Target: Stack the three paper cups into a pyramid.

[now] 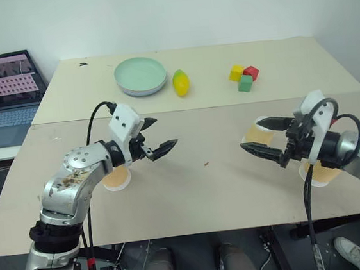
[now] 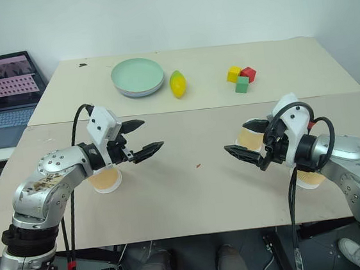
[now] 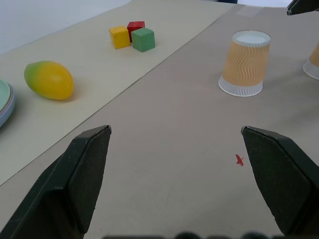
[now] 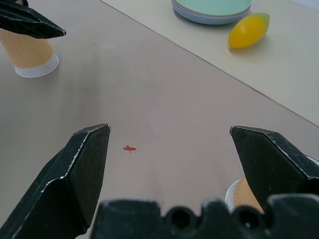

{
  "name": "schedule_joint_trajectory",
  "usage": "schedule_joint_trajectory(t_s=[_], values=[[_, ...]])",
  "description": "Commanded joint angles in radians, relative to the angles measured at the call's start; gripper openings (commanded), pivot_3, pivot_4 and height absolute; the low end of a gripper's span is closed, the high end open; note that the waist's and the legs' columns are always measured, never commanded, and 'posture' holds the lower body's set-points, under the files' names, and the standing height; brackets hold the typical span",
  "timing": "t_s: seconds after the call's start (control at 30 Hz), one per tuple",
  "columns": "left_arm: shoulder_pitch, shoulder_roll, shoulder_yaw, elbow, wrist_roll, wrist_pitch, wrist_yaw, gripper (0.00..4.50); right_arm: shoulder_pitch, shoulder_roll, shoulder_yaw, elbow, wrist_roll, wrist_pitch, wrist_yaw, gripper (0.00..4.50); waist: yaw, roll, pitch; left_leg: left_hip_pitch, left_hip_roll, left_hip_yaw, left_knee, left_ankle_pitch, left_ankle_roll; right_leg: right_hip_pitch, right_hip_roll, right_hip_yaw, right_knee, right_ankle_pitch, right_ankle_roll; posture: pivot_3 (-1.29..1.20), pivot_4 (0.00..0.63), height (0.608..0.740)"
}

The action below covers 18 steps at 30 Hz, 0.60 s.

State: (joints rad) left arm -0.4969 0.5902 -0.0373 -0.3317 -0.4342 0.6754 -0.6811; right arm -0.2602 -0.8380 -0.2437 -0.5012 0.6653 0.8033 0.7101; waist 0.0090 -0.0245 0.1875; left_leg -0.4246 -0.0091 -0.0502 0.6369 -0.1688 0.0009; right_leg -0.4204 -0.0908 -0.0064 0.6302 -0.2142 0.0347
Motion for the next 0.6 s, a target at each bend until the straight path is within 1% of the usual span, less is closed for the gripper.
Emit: schedule_joint_trajectory(t_s=[0.03,0.13,0.23,0.27,0.33,0.4,0.5,0.6], values=[[-0.025,0.003,0.016,-0.011,-0.012,-0.023,-0.020,4.47,-0.001,-0.010,-0.027,-0.025,-0.003,-0.027,0.001,4.50,0.000,0.000,0.000,0.000,0.000,0.000,0.000,0.000,0.000,0.000,0.000,0.000,0.000,0.000,0.000,0.00,0.150,0.740],[-0.056,0.003,0.068,-0.030,-0.071,0.025,-0.025,4.47,-0.008,-0.008,-0.008,-0.020,-0.007,-0.031,0.012,4.50,0.000,0.000,0.000,0.000,0.000,0.000,0.000,0.000,0.000,0.000,0.000,0.000,0.000,0.000,0.000,0.00,0.150,0.740],[-0.082,0.031,0.141,-0.030,-0.113,0.076,-0.004,4.47,-0.030,-0.002,0.008,0.003,-0.015,-0.040,0.024,4.50,-0.003,0.000,0.000,0.000,0.000,0.000,0.001,0.000,0.000,0.000,0.000,0.000,0.000,0.000,0.000,0.00,0.150,0.740],[-0.085,0.048,0.165,-0.030,-0.123,0.089,-0.002,4.47,-0.039,-0.001,0.016,0.016,-0.021,-0.047,0.029,4.50,-0.006,0.000,0.000,0.000,0.000,0.000,0.001,0.000,0.000,0.000,0.000,0.000,0.000,0.000,0.000,0.00,0.150,0.740],[-0.080,0.097,0.258,-0.023,-0.148,0.127,0.013,4.47,-0.076,0.009,0.058,0.058,-0.043,-0.069,0.046,4.50,-0.015,0.000,0.000,0.000,0.000,0.000,0.001,0.000,0.000,0.000,0.001,0.000,0.000,0.000,0.000,0.00,0.150,0.740],[-0.061,0.136,0.328,-0.026,-0.164,0.159,0.034,4.47,-0.112,0.021,0.100,0.100,-0.067,-0.092,0.064,4.50,-0.025,0.000,0.000,0.001,0.001,0.000,0.001,0.000,0.000,0.000,0.001,0.000,0.001,0.000,0.000,0.00,0.150,0.740],[-0.032,0.155,0.389,-0.057,-0.201,0.205,0.061,4.47,-0.151,0.033,0.136,0.151,-0.095,-0.120,0.086,4.50,-0.025,0.000,0.000,0.001,0.001,0.000,0.000,0.000,0.000,0.000,0.001,0.001,0.001,0.000,0.000,0.00,0.150,0.740],[0.065,0.182,0.444,-0.129,-0.213,0.223,0.068,4.47,-0.191,0.046,0.169,0.207,-0.122,-0.147,0.110,4.50,-0.023,0.000,0.000,0.001,0.001,0.001,0.000,0.000,0.000,0.000,0.001,0.001,0.000,0.000,0.000,0.00,0.150,0.740]])
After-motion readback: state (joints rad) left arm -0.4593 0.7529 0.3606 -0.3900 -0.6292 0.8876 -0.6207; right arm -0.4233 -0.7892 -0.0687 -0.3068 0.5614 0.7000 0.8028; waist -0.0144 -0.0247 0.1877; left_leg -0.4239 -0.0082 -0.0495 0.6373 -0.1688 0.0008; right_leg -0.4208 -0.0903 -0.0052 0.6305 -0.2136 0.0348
